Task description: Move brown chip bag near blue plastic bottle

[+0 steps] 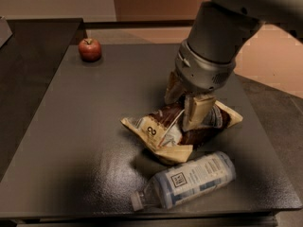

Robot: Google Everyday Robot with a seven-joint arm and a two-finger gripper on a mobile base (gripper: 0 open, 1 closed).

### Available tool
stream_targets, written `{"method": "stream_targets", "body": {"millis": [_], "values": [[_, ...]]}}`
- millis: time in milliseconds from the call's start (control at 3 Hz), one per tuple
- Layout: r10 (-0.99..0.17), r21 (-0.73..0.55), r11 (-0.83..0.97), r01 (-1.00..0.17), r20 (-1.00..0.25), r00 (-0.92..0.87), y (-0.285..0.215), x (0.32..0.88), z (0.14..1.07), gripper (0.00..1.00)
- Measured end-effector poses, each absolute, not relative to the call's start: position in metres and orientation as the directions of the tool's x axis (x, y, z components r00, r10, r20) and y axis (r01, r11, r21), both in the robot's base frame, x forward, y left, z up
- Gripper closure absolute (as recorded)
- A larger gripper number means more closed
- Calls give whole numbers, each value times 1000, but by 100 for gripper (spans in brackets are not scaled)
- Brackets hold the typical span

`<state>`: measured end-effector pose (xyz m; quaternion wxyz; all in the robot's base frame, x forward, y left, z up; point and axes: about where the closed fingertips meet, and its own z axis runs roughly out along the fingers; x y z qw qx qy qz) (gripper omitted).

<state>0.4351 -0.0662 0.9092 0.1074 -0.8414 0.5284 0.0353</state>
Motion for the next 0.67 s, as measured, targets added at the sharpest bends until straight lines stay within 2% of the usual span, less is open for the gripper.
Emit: {"method": "stream_targets", "body": {"millis": [333,667], "values": [[-881,-151,-418,-896,-172,440,-65,436,911,0],[-881,-152,-418,-896,-172,441,-65,436,911,0]]}}
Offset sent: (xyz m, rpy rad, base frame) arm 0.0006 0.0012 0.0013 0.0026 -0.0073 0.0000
